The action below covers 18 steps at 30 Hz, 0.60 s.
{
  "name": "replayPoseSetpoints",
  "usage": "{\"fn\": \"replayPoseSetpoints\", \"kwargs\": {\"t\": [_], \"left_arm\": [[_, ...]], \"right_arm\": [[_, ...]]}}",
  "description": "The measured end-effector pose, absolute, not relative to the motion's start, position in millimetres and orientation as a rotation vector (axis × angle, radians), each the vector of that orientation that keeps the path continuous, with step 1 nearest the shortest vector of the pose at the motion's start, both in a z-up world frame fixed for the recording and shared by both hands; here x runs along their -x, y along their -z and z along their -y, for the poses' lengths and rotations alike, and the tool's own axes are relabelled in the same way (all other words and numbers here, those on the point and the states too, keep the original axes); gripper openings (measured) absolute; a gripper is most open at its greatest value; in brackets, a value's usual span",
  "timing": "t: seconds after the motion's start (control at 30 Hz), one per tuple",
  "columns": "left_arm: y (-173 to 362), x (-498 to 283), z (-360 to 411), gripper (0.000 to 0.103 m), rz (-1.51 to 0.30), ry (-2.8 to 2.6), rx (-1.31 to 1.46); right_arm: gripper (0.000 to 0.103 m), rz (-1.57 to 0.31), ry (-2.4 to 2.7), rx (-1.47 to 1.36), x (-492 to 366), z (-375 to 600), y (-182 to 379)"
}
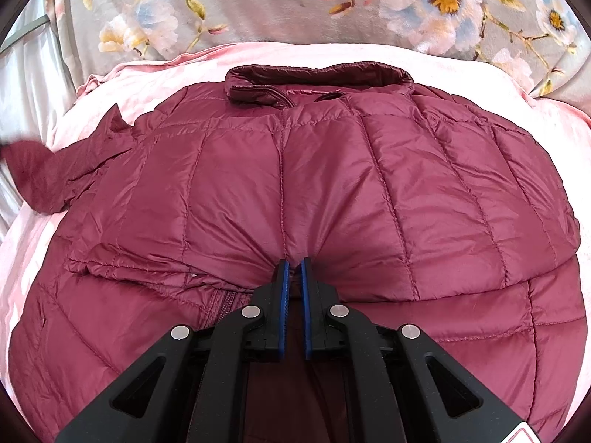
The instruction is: Fold large clothes
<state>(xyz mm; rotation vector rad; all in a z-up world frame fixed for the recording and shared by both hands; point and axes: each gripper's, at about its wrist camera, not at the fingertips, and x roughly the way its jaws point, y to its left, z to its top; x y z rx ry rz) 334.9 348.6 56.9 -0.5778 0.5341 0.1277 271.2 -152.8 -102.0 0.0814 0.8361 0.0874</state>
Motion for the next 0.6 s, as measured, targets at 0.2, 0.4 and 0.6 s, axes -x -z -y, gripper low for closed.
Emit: {"fn": "replayPoseSetpoints", "kwargs": {"t": [0.2,0.4,0.6], "left_arm": [[-150,-317,-178,0.000,-0.416,0.189,0.325],[-146,-310,-7,0.000,-0.483,0.441,0.161],[-63,-320,87,0.000,-0.677,0.488,0.070]], "right_arm": [[0.005,-0.822,-0.101,-0.134,-269,158,101],[0.024,-0.621,-0.067,-0.286,-225,198,68],[0.026,-0.623,-0.021,-0.274,-183,234,50]]}}
